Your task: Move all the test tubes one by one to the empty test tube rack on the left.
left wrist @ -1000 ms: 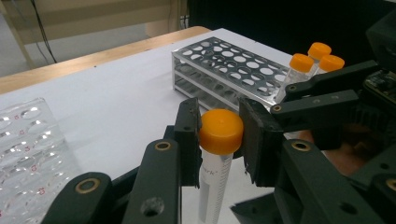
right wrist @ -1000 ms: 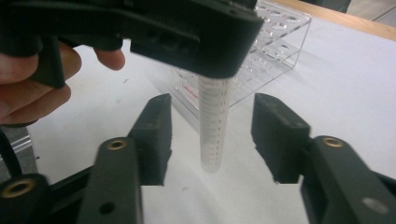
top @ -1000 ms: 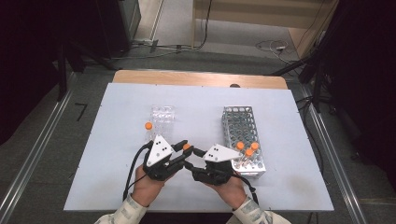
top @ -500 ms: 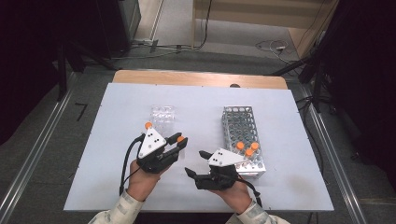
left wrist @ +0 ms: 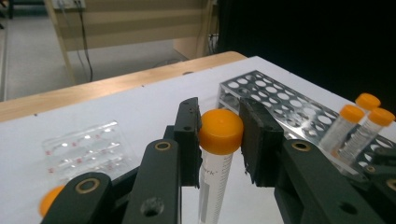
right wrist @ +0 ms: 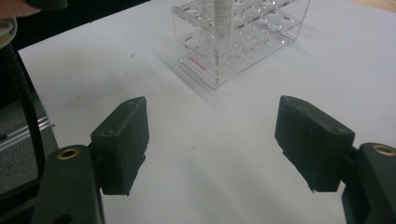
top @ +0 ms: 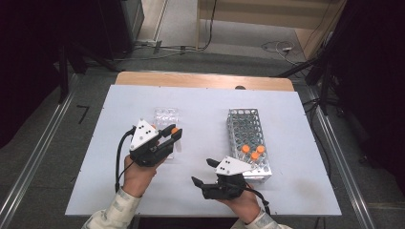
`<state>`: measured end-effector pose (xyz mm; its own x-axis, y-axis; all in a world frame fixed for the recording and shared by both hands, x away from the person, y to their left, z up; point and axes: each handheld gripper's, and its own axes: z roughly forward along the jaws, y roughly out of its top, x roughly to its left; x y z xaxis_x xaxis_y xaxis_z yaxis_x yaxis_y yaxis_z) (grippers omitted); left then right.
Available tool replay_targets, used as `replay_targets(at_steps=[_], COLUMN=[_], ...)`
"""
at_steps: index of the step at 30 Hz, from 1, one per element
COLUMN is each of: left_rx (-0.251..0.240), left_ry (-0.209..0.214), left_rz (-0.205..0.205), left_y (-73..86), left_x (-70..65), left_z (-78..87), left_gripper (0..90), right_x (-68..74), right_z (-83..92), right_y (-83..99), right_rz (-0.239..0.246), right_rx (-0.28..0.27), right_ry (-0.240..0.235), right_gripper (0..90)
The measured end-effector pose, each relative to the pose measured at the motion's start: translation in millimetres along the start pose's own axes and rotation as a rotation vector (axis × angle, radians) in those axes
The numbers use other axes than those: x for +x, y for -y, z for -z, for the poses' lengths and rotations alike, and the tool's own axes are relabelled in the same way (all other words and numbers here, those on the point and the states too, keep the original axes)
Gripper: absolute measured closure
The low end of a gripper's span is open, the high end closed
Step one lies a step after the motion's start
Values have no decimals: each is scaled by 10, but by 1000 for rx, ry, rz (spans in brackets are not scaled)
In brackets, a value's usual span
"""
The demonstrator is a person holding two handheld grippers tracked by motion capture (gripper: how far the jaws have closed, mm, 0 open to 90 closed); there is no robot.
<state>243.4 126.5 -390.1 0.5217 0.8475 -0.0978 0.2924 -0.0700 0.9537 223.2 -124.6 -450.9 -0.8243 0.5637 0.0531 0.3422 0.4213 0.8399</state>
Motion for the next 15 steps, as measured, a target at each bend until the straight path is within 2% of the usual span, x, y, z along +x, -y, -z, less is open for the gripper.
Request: replay_targets(at_steps=[6, 12, 15], left_rx=[-26, -22, -31], left_ry=[-46, -107, -119], left_rz=[21, 27, 34], left_y=[-92, -76, -77], left_x=[171, 321, 361], left_z=[33, 12, 7], left_gripper=[700, 700, 700], right_x=[-13, -17, -14], right_z=[7, 10, 2], right_y=[24, 32, 34], right_rz=[-11, -9, -10], right_rx=[4, 3, 6], right_ry=[3, 4, 3], right_gripper=[250, 252, 253])
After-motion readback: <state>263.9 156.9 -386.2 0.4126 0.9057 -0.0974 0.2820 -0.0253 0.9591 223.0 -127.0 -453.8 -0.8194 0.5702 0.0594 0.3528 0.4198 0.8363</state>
